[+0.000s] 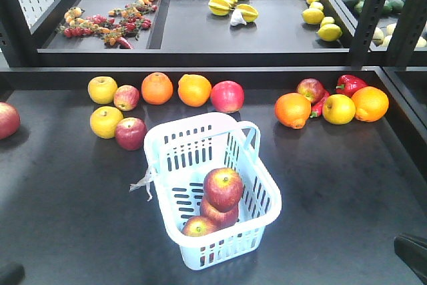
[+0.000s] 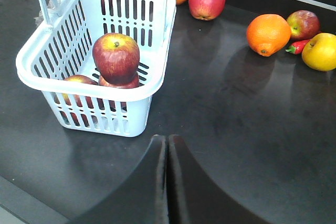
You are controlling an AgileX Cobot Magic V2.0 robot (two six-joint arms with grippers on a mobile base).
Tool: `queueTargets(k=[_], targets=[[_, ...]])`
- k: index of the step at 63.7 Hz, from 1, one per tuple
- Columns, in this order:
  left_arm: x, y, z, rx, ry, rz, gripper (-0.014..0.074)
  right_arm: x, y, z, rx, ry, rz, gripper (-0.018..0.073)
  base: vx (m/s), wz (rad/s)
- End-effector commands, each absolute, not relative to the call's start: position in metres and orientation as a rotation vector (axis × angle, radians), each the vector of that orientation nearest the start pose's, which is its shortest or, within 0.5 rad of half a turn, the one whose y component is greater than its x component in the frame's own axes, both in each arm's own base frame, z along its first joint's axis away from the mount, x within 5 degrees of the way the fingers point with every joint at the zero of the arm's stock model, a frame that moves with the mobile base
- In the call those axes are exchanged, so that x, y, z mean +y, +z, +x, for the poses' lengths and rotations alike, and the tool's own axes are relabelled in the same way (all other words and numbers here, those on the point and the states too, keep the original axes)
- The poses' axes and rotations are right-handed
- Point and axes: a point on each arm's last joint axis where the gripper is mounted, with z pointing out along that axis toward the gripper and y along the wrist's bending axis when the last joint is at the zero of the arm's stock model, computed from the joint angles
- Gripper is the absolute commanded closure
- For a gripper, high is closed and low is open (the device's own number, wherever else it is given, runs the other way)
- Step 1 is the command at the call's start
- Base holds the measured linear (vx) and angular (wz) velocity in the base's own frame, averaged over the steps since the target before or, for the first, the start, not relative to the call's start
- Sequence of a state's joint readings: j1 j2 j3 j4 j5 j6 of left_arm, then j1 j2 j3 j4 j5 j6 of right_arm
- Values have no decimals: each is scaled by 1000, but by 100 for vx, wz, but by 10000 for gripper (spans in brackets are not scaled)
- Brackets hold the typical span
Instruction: Pick three apples into basket with both arms
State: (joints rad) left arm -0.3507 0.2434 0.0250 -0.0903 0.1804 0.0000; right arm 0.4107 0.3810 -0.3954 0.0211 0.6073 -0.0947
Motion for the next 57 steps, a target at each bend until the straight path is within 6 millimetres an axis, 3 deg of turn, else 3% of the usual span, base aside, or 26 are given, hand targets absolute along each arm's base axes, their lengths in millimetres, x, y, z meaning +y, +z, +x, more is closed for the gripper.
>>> queueTargets(k=[1, 14, 30, 57], targets=[[-23, 179, 65, 1783, -311, 210, 603, 33, 280, 75, 1935, 215, -486, 564, 0, 0], [-10, 189, 60, 1633, -139, 114, 603, 33, 280, 75, 1935, 215, -486, 564, 0, 0], [2, 193, 56, 1567, 14, -56, 603, 33, 280, 75, 1935, 215, -486, 564, 0, 0], [5, 194, 56, 1543, 4, -138, 603, 33, 280, 75, 1936, 215, -486, 564, 0, 0]])
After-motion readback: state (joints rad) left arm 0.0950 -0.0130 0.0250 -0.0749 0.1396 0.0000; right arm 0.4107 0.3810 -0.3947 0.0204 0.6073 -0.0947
